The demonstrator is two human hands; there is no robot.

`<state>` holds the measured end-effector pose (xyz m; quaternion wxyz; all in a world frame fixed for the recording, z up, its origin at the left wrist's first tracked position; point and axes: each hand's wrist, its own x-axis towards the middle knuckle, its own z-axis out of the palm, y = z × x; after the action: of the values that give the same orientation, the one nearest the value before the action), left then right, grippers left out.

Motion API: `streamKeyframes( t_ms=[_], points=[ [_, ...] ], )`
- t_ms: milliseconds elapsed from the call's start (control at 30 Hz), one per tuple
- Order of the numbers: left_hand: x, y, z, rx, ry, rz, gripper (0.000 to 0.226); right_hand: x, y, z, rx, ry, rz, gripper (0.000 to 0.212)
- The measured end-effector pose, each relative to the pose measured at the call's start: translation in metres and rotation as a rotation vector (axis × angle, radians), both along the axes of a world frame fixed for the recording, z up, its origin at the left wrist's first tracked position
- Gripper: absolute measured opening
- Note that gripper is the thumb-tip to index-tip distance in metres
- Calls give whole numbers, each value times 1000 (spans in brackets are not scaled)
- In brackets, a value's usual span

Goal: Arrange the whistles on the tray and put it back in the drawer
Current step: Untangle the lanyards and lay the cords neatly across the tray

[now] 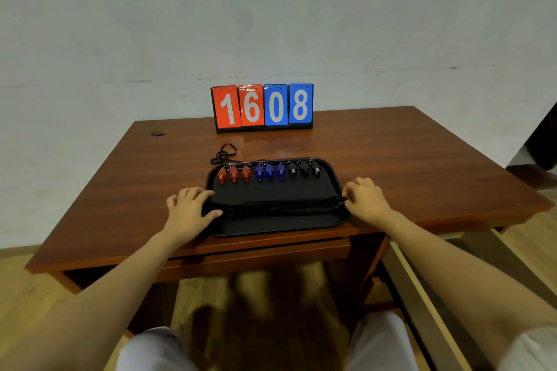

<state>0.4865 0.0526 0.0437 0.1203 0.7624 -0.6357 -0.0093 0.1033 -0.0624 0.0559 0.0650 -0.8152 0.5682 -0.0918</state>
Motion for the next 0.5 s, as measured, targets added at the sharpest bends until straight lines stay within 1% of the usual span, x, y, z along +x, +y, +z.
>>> streamKeyframes(
  t_ms=[100,167,200,300,400,500],
  points=[
    [-3,-1,1,65,-42,-114,62,3,1,-1,-25,-13,127,32],
    [-4,-3,1,87,-35,-137,62,9,2,-3,-37,10,199,39],
    [-4,-3,0,96,-27,-137,60,13,2,-4,-39,15,221,39],
    [-3,-4,-1,122,-21,-132,51,21,1,-6,-31,51,248,31],
    [-2,-1,-2,97,-4,-134,40,24,0,-9,2,98,239,24],
    [-1,1,-1,70,-30,-150,38,21,-2,-11,7,97,215,16]
  ],
)
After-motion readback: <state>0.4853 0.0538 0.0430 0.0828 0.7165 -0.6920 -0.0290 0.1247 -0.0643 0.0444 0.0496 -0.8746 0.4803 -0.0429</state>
